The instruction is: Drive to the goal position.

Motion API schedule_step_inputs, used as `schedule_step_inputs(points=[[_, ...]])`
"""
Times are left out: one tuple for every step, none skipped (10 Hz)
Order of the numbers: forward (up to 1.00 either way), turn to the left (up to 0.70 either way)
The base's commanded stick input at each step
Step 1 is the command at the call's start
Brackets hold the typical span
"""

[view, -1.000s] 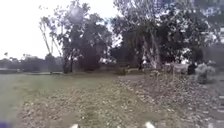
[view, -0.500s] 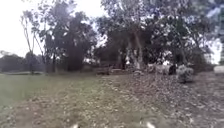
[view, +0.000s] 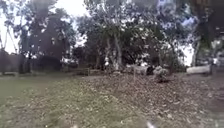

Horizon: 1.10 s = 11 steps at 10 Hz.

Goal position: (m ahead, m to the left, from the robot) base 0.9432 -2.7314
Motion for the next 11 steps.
schedule_step_inputs(points=[[0.0, -0.5], [0.0, -0.5], [0.0, -0.5], [0.0, -0.5], [0.0, -0.5], [0.0, -0.5], [0.0, -0.5], [0.0, -0.5], [0.0, -0.5], [0.0, -0.5], [0.0, -0.5]])
